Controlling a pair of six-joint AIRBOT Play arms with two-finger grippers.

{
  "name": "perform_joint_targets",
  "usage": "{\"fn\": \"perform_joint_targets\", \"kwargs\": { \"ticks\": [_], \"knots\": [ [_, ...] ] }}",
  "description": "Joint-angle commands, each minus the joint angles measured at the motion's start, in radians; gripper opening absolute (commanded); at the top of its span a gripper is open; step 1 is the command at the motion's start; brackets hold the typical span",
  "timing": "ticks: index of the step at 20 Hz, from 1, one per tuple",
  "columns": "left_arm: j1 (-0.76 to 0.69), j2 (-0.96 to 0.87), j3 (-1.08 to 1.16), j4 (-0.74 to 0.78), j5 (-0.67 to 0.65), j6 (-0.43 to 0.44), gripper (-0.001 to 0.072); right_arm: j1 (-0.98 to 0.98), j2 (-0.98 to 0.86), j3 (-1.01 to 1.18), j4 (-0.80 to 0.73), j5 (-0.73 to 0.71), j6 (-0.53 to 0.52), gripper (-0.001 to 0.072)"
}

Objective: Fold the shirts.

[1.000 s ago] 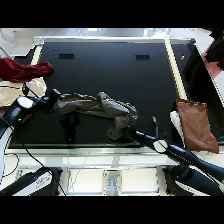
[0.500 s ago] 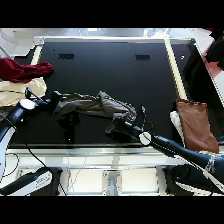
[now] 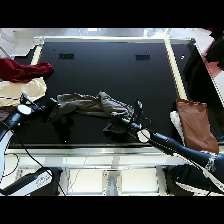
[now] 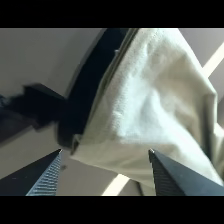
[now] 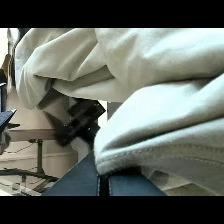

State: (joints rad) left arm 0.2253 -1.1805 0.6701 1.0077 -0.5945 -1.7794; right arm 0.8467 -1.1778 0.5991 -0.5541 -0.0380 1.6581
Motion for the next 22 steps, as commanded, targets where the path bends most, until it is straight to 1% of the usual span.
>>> {"fn": "perform_joint_targets", "kwargs": {
  "ticks": [1, 6, 7, 8, 10, 11, 13, 15, 16, 17, 18, 19, 20, 22],
  "knots": [
    [0.013, -0.040, -0.002, -0.119, 0.001, 0.206, 0.0588, 0.001, 0.000, 0.003, -0.004, 0.001, -0.004, 0.0012],
    [0.013, -0.123, 0.019, -0.360, 0.000, 0.437, 0.0586, 0.001, 0.000, 0.003, -0.004, 0.001, -0.004, 0.0012],
    [0.013, -0.128, 0.025, -0.415, -0.002, 0.476, 0.0549, 0.001, 0.000, 0.003, -0.004, 0.001, -0.004, 0.0012],
    [0.013, -0.129, 0.031, -0.463, -0.003, 0.514, 0.0400, 0.001, 0.000, 0.003, -0.004, -0.002, -0.004, 0.0012],
    [0.013, -0.129, 0.043, -0.494, -0.004, 0.557, 0.0003, 0.000, 0.006, 0.003, -0.032, -0.016, -0.007, 0.0012],
    [0.013, -0.129, 0.047, -0.494, -0.003, 0.557, 0.0008, 0.000, 0.018, 0.003, -0.058, -0.032, -0.032, 0.0012],
    [0.014, -0.129, 0.049, -0.493, 0.000, 0.558, 0.0008, -0.018, 0.069, 0.002, -0.060, -0.038, -0.102, 0.0011],
    [0.015, -0.110, 0.066, -0.493, -0.001, 0.559, 0.0008, -0.073, 0.156, 0.002, -0.061, 0.001, -0.181, 0.0011],
    [0.018, -0.081, 0.087, -0.494, -0.005, 0.582, 0.0007, -0.110, 0.212, 0.002, -0.061, 0.031, -0.222, 0.0010],
    [0.022, -0.036, 0.116, -0.493, -0.009, 0.632, 0.0007, -0.156, 0.282, 0.002, -0.061, 0.072, -0.269, 0.0010],
    [0.029, 0.031, 0.153, -0.493, -0.016, 0.700, 0.0007, -0.202, 0.349, 0.003, -0.070, 0.114, -0.301, 0.0010],
    [0.039, 0.106, 0.186, -0.493, -0.016, 0.752, 0.0008, -0.252, 0.431, 0.003, -0.087, 0.164, -0.314, 0.0010],
    [0.054, 0.199, 0.218, -0.492, -0.016, 0.778, 0.0007, -0.293, 0.512, 0.003, -0.110, 0.208, -0.314, 0.0009],
    [0.089, 0.389, 0.255, -0.492, -0.016, 0.777, 0.0008, -0.360, 0.680, 0.018, -0.157, 0.299, -0.314, 0.0009]
  ]
}}
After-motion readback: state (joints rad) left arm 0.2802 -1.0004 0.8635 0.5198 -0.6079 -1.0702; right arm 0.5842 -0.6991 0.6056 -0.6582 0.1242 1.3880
